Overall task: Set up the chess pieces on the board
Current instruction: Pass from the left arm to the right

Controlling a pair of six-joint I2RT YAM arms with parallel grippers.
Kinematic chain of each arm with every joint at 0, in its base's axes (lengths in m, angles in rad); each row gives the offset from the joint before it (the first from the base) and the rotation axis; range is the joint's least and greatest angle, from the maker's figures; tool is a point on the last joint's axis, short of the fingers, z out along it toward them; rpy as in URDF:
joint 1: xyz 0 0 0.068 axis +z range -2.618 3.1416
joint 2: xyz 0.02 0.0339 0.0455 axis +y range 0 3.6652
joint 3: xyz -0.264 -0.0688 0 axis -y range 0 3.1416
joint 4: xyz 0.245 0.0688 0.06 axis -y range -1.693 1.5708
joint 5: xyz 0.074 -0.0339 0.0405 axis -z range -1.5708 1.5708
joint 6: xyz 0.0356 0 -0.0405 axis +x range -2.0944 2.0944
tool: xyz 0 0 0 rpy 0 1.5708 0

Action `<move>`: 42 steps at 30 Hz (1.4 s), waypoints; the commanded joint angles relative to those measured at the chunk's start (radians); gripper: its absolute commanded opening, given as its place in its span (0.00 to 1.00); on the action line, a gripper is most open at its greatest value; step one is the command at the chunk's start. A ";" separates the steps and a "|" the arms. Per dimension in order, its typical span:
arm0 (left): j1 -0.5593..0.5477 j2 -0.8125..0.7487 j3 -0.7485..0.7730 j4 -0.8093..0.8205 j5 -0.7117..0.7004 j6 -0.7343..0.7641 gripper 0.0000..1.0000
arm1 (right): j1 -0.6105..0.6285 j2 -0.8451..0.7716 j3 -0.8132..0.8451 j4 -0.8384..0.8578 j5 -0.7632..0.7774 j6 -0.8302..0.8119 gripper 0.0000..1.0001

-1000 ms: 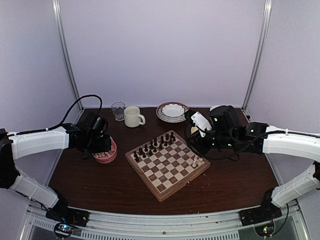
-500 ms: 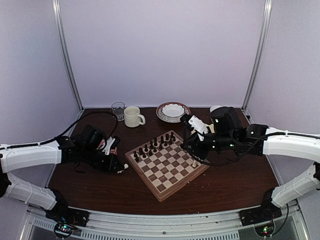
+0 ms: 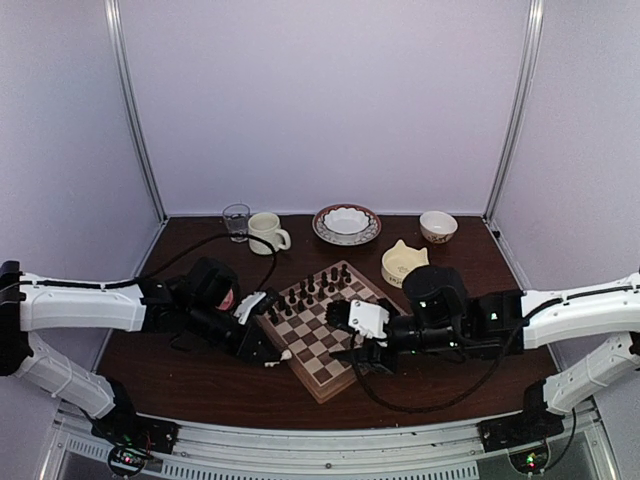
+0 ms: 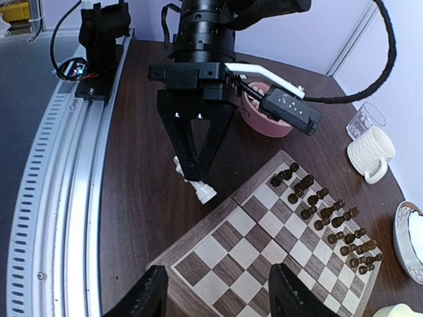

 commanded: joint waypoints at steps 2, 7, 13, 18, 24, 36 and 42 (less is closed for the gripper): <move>-0.047 0.066 0.080 0.067 0.050 0.021 0.00 | 0.028 -0.003 -0.149 0.285 0.104 -0.187 0.61; -0.080 0.111 0.112 0.077 0.042 0.018 0.00 | 0.029 -0.003 -0.143 0.264 0.148 -0.154 0.83; -0.123 0.156 0.154 0.081 0.043 0.017 0.00 | 0.040 -0.008 -0.140 0.209 0.068 -0.200 1.00; -0.140 0.188 0.181 0.088 0.053 0.012 0.00 | 0.104 0.073 -0.092 0.161 0.175 -0.277 0.98; -0.161 0.212 0.198 0.099 0.061 0.007 0.00 | 0.115 0.155 -0.031 0.094 0.187 -0.287 0.65; -0.185 0.227 0.212 0.101 0.069 -0.001 0.00 | 0.117 0.246 -0.001 0.094 0.234 -0.296 0.46; -0.189 0.247 0.224 0.104 0.079 -0.007 0.00 | 0.117 0.274 0.020 0.085 0.259 -0.291 0.36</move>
